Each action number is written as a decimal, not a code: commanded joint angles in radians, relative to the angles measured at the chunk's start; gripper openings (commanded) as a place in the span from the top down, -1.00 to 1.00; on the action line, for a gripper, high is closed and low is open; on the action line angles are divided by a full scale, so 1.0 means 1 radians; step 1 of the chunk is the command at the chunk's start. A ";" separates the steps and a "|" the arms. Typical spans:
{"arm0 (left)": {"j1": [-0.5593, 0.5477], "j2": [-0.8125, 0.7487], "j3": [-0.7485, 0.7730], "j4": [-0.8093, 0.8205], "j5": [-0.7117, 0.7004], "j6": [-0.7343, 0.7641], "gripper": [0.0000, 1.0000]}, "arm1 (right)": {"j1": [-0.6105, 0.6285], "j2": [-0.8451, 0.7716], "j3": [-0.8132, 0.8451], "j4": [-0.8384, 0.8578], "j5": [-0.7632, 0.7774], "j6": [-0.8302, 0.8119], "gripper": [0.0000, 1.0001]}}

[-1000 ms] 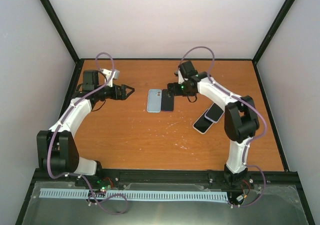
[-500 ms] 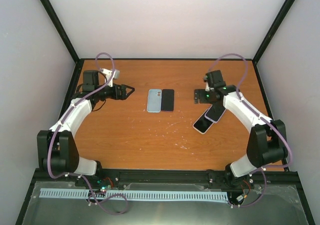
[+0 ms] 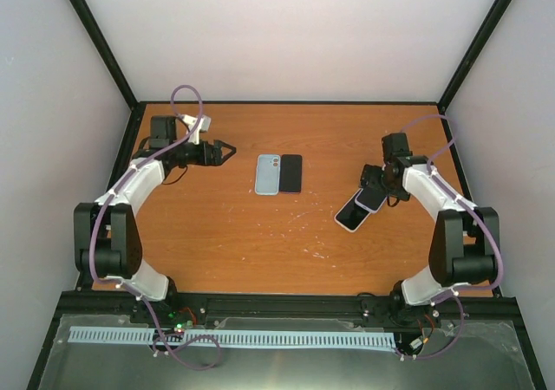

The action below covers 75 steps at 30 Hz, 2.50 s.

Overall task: Take the phone out of the phone case
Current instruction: Pick up the phone at the center of the board.

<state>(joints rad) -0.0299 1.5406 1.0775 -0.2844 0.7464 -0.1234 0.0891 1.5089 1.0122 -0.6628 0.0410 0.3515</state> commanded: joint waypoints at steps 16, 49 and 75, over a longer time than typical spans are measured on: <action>0.004 0.075 0.095 -0.014 -0.011 0.002 -0.99 | -0.009 0.267 0.120 -0.066 0.016 0.175 -1.00; 0.004 0.047 0.091 -0.039 0.006 0.036 -0.99 | -0.019 0.134 0.219 0.029 -0.059 -0.001 -0.31; -0.013 -0.014 0.160 0.183 0.367 -0.266 -0.91 | 0.582 -0.076 0.210 0.557 0.149 -0.486 -0.29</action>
<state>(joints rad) -0.0303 1.5352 1.2385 -0.2302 1.0416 -0.2855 0.5827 1.4471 1.2285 -0.2550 0.0788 -0.0338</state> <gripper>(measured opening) 0.975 0.800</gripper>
